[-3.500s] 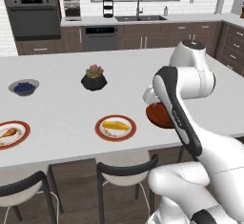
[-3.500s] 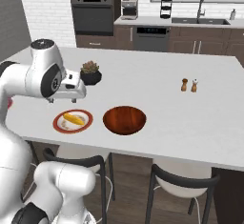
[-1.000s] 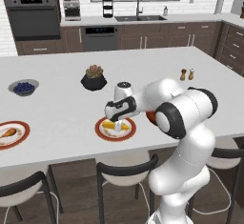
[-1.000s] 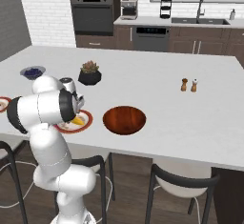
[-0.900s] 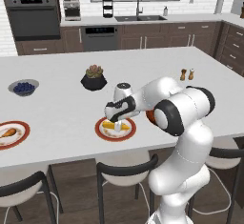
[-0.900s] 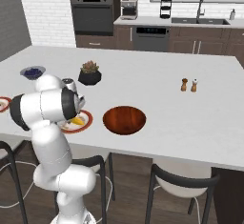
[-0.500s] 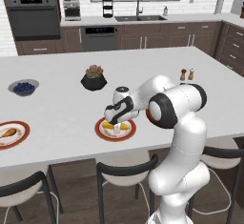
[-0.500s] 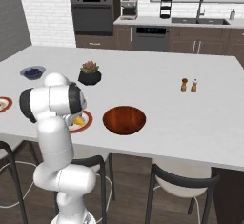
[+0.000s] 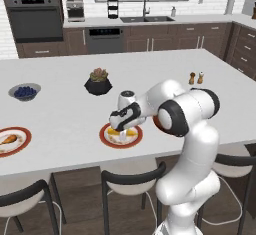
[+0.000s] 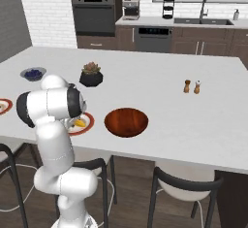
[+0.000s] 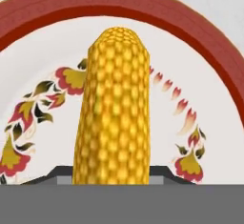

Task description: Pick the chicken drumstick and corn from their plates and place them in the bowl. Then put the bowl in the fridge.

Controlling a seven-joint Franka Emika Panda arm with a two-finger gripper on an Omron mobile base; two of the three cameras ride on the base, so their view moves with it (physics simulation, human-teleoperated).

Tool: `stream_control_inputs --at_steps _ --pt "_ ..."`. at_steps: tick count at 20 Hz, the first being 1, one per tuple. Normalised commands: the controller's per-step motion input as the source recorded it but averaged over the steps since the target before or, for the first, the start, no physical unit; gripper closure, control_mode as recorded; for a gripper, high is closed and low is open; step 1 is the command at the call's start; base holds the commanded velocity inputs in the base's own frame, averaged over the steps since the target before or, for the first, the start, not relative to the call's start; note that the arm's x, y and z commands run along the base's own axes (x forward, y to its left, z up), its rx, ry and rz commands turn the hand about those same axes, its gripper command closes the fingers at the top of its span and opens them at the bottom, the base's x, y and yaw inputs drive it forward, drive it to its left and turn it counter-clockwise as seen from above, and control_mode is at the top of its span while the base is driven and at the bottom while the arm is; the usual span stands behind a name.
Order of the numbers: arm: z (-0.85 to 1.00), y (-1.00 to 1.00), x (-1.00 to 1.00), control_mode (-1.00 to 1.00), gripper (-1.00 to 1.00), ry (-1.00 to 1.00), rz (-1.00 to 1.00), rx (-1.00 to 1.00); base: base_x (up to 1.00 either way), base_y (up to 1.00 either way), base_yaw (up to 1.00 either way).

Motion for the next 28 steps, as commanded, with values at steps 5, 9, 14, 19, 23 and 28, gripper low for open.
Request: stream_control_inputs --at_steps 5,9,14,19,23,28 --pt "0.49 -0.50 -0.64 -1.00 1.00 -0.07 -0.03 0.04 0.00 0.00 0.00" --pt "1.00 -0.23 -0.19 -1.00 1.00 0.00 -0.04 0.00 0.00 0.00 0.00" --pt "0.99 -0.44 0.00 -1.00 1.00 0.07 -0.10 0.00 0.00 0.00 0.00" --pt "0.65 -0.88 0.00 -1.00 1.00 0.10 -0.21 -0.03 0.00 0.00 0.00" --pt "0.12 -0.93 0.00 -1.00 1.00 0.09 -0.20 -0.04 0.00 0.00 0.00" --pt "-0.05 -1.00 0.00 -1.00 1.00 0.01 -0.11 0.00 0.00 0.00 0.00"
